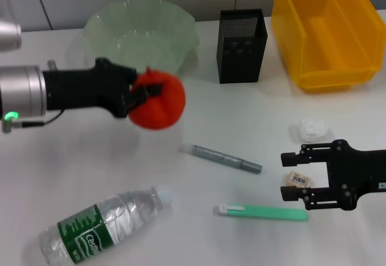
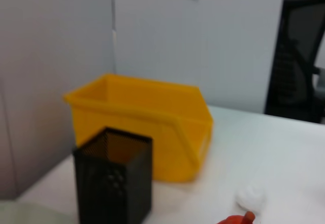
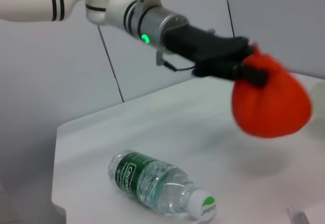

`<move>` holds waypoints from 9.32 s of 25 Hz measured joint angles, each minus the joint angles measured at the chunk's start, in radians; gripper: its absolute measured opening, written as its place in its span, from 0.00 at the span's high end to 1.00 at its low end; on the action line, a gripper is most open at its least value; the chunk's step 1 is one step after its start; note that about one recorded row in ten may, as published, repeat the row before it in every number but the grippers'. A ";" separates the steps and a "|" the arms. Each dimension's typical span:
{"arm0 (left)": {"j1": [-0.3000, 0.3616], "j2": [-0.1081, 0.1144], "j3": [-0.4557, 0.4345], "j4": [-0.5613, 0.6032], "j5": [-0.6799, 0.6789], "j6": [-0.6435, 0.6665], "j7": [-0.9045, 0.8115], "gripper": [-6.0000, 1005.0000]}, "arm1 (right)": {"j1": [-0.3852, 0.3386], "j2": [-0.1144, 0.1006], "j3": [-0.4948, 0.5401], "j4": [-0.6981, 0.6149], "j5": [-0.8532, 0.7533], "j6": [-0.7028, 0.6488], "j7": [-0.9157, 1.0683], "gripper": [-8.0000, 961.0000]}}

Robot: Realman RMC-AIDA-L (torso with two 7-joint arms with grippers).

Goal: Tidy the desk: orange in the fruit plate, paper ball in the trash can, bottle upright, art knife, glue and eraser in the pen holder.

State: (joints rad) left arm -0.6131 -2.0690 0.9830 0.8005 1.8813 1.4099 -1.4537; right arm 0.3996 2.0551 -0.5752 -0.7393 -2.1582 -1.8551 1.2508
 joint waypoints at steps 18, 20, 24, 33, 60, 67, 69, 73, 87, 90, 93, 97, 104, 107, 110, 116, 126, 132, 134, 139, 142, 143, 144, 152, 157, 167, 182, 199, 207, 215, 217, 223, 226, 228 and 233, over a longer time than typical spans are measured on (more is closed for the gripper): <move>-0.158 -0.010 0.148 -0.047 -0.045 -0.620 -0.161 0.93 | 0.013 0.018 -0.009 0.001 -0.003 0.001 -0.007 0.31; -0.171 -0.011 0.156 -0.058 -0.046 -0.663 -0.183 0.94 | 0.013 0.019 -0.009 0.002 -0.003 0.001 -0.007 0.31; -0.197 -0.011 0.161 -0.082 -0.047 -0.696 -0.201 0.93 | 0.013 0.019 -0.010 0.002 -0.005 0.001 -0.008 0.31; -0.197 -0.011 0.228 -0.098 -0.138 -0.759 -0.208 0.87 | 0.013 0.019 -0.011 0.002 -0.007 0.001 -0.008 0.31; 0.025 0.025 0.095 0.057 -0.198 -0.060 -0.014 0.15 | 0.027 0.019 -0.005 -0.009 -0.001 0.002 0.000 0.31; 0.136 0.084 0.072 0.037 -0.194 0.272 0.059 0.14 | 0.034 0.019 -0.008 -0.076 -0.002 -0.002 0.074 0.31; 0.163 0.094 0.063 0.033 -0.194 0.308 0.063 0.15 | 0.037 0.019 -0.011 -0.115 -0.006 -0.002 0.123 0.31; 0.213 0.104 0.055 0.024 -0.194 0.323 0.080 0.15 | 0.039 0.020 -0.053 -0.251 -0.024 -0.002 0.286 0.31; 0.237 0.111 0.056 -0.048 -0.179 0.320 0.154 0.15 | 0.140 0.021 -0.405 -0.824 -0.457 -0.107 0.976 0.31; 0.236 0.106 0.055 -0.051 -0.161 0.318 0.156 0.15 | 0.174 0.021 -0.454 -0.843 -0.539 -0.083 1.063 0.31; 0.235 0.102 0.055 -0.051 -0.148 0.316 0.157 0.15 | 0.203 0.022 -0.489 -0.818 -0.607 -0.023 1.135 0.31; 0.234 0.099 0.055 -0.053 -0.143 0.316 0.157 0.15 | 0.259 0.022 -0.506 -0.693 -0.675 0.059 1.178 0.31; 0.233 0.098 0.055 -0.056 -0.142 0.315 0.157 0.15 | 0.339 0.021 -0.514 -0.443 -0.720 0.233 1.207 0.31; 0.234 0.094 0.055 -0.057 -0.142 0.315 0.157 0.15 | 0.364 0.021 -0.517 -0.364 -0.739 0.283 1.207 0.31; 0.234 0.093 0.055 -0.057 -0.142 0.309 0.157 0.15 | 0.385 0.023 -0.519 -0.299 -0.747 0.314 1.207 0.31; 0.232 0.091 0.055 -0.057 -0.142 0.302 0.158 0.15 | 0.401 0.023 -0.522 -0.236 -0.747 0.359 1.208 0.31; 0.231 0.087 0.055 -0.057 -0.142 0.294 0.158 0.15 | 0.397 0.022 -0.531 -0.221 -0.743 0.391 1.205 0.33; 0.231 0.085 0.055 -0.057 -0.142 0.291 0.158 0.15 | 0.398 0.022 -0.545 -0.212 -0.739 0.387 1.201 0.45; 0.232 0.085 0.055 -0.057 -0.142 0.290 0.158 0.15 | 0.398 0.022 -0.545 -0.216 -0.736 0.377 1.200 0.51; 0.233 0.085 0.055 -0.057 -0.142 0.288 0.158 0.15 | 0.381 0.023 -0.540 -0.315 -0.722 0.294 1.198 0.62; 0.236 0.085 0.055 -0.057 -0.142 0.286 0.158 0.15 | 0.348 0.024 -0.536 -0.455 -0.698 0.210 1.199 0.63; 0.237 0.085 0.055 -0.057 -0.142 0.286 0.158 0.15 | 0.336 0.023 -0.535 -0.514 -0.691 0.181 1.201 0.63; 0.238 0.085 0.055 -0.057 -0.142 0.286 0.158 0.15 | 0.324 0.023 -0.534 -0.582 -0.690 0.150 1.209 0.63; 0.241 0.081 0.055 -0.057 -0.142 0.287 0.166 0.15 | 0.270 0.023 -0.516 -0.848 -0.757 0.148 1.231 0.63; 0.241 0.078 0.055 -0.057 -0.142 0.286 0.166 0.15 | 0.234 0.021 -0.514 -0.821 -0.759 0.289 1.216 0.63; 0.236 0.078 0.055 -0.055 -0.143 0.298 0.159 0.15 | 0.210 0.016 -0.523 -0.656 -0.760 0.563 1.186 0.53; 0.235 0.077 0.045 -0.057 -0.143 0.301 0.158 0.15 | 0.211 0.018 -0.525 -0.662 -0.761 0.556 1.165 0.21; 0.242 0.076 0.047 -0.057 -0.143 0.302 0.166 0.15 | 0.361 0.020 -0.531 -0.681 -0.721 -0.045 1.143 0.21; 0.246 0.076 0.047 -0.057 -0.142 0.303 0.167 0.15 | 0.339 0.026 -0.633 -0.604 -0.624 0.002 1.111 0.21; 0.248 0.074 0.045 -0.057 -0.142 0.304 0.168 0.15 | 0.338 0.029 -0.770 -0.499 -0.598 0.101 1.138 0.21; 0.248 0.074 0.045 -0.057 -0.142 0.303 0.168 0.15 | 0.337 0.030 -0.796 -0.488 -0.598 0.114 1.146 0.21; 0.248 0.073 0.045 -0.058 -0.142 0.298 0.169 0.15 | 0.337 0.031 -0.867 -0.459 -0.597 0.153 1.177 0.21; 0.248 0.073 0.045 -0.058 -0.142 0.298 0.170 0.15 | 0.337 0.032 -0.899 -0.448 -0.597 0.163 1.195 0.21; 0.248 0.073 0.045 -0.057 -0.142 0.299 0.176 0.15 | 0.337 0.033 -0.913 -0.447 -0.597 0.167 1.203 0.21; 0.248 0.073 0.045 -0.057 -0.142 0.298 0.181 0.15 | 0.337 0.033 -0.916 -0.446 -0.595 0.169 1.206 0.21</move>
State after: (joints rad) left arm -0.3651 -1.9957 1.0277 0.7440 1.7395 1.7084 -1.2724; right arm 0.7362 2.0878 -1.4914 -1.1851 -2.7528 -1.6862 2.4569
